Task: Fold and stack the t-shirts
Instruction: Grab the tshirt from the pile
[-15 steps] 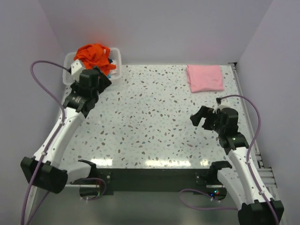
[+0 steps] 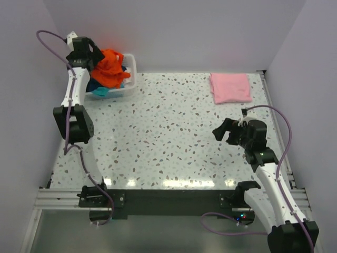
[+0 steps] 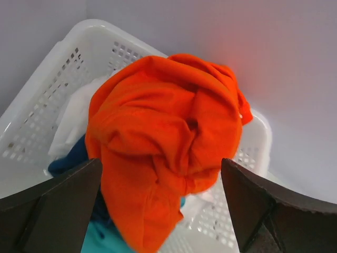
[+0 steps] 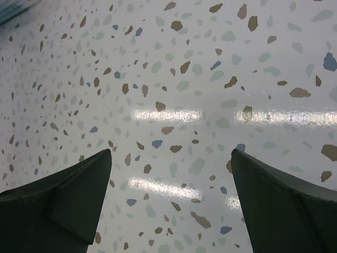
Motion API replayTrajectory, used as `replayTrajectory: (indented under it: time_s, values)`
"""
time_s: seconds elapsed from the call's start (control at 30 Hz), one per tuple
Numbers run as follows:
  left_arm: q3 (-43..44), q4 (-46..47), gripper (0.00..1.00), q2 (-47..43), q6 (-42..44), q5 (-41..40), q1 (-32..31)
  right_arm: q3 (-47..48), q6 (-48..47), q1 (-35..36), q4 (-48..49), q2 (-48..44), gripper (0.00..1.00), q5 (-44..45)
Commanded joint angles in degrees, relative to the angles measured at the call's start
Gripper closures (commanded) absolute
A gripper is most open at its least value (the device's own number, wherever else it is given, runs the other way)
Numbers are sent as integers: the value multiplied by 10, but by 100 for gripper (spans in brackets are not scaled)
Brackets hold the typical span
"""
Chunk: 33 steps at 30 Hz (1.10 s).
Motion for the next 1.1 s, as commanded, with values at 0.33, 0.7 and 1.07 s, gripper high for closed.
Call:
replayTrajectory:
  time_s: [0.33, 0.7, 1.07]
  values:
    - [86, 133, 47, 104, 69, 0, 8, 16, -17, -1, 35, 25, 1, -5]
    - [84, 141, 100, -3, 49, 54, 6, 16, -17, -1, 34, 19, 1, -9]
    - [-16, 182, 100, -242, 91, 124, -113, 17, -8, -1, 17, -54, 1, -9]
